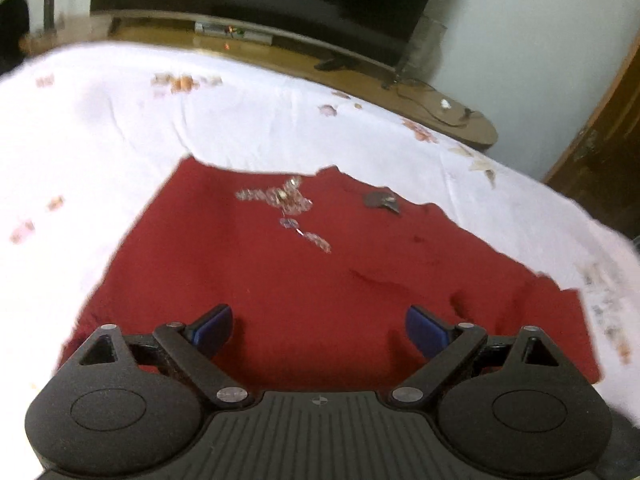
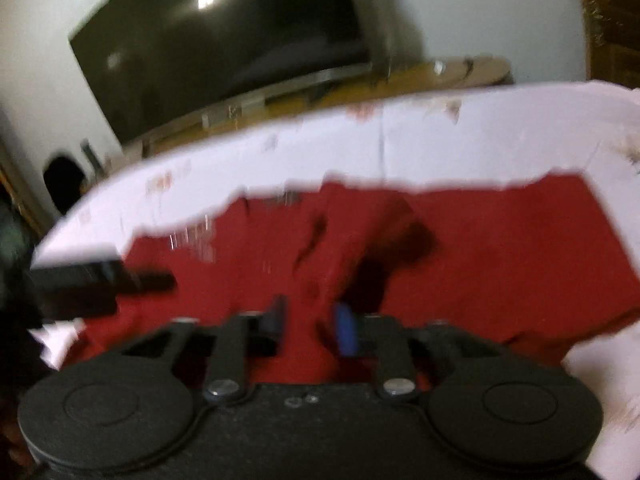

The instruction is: Fold small clothes

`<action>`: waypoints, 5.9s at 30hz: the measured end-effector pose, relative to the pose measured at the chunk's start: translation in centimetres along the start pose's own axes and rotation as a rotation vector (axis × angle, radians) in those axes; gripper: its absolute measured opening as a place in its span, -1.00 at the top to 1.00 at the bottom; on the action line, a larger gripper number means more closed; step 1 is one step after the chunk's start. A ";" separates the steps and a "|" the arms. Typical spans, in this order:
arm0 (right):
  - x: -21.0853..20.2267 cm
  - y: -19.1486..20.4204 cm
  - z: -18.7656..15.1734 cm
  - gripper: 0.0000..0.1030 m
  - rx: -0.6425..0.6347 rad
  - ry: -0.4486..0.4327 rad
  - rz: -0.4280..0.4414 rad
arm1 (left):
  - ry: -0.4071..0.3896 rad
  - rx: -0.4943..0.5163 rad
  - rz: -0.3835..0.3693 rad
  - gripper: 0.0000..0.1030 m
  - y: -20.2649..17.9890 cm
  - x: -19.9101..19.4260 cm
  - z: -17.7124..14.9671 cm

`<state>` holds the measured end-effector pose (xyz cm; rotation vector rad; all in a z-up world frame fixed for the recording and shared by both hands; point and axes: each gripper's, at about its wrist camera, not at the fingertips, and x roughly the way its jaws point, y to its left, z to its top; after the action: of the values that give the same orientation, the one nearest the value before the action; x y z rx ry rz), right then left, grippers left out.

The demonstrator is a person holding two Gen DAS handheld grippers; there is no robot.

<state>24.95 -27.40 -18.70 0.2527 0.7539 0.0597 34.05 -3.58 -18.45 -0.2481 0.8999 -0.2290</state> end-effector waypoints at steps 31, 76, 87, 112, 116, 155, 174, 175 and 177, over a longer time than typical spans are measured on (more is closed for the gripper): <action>-5.9 -7.6 -2.7 -0.23 0.203 -0.088 -0.027 | 0.084 -0.108 -0.275 0.26 -4.3 3.9 -5.2; -7.2 -8.2 -1.2 -0.23 0.162 -0.171 -0.088 | -0.139 -0.312 -0.321 0.83 -2.2 -0.9 -0.4; -2.5 -4.8 -0.1 -0.21 0.084 -0.105 -0.119 | -0.042 -0.276 -0.143 0.83 6.4 1.9 -0.1; -0.3 -5.0 -0.6 -0.16 -0.001 0.011 -0.268 | -0.069 -0.262 -0.028 0.72 9.9 -1.5 -0.6; -1.3 -5.0 -0.1 -0.14 0.046 -0.022 -0.232 | -0.073 -0.203 -0.073 0.72 8.3 -1.6 -0.3; -9.2 -3.3 -7.5 -0.24 -0.023 0.065 -0.124 | 0.028 -0.138 0.035 0.67 8.9 -9.7 -11.2; -17.6 -1.7 -16.9 -0.31 0.044 0.094 -0.316 | 0.162 -0.135 -0.131 0.67 15.3 -16.7 -18.1; -17.9 -1.7 -17.3 -0.35 0.046 0.097 -0.324 | 0.176 -0.147 -0.150 0.67 15.4 -16.8 -18.5; -18.4 -1.7 -18.1 -0.36 0.055 0.110 -0.338 | 0.200 -0.161 -0.175 0.67 15.5 -16.8 -19.4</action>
<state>-0.94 -27.99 -19.52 0.1724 0.8997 -0.2698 9.96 13.84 -22.29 -0.4604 1.0973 -0.3486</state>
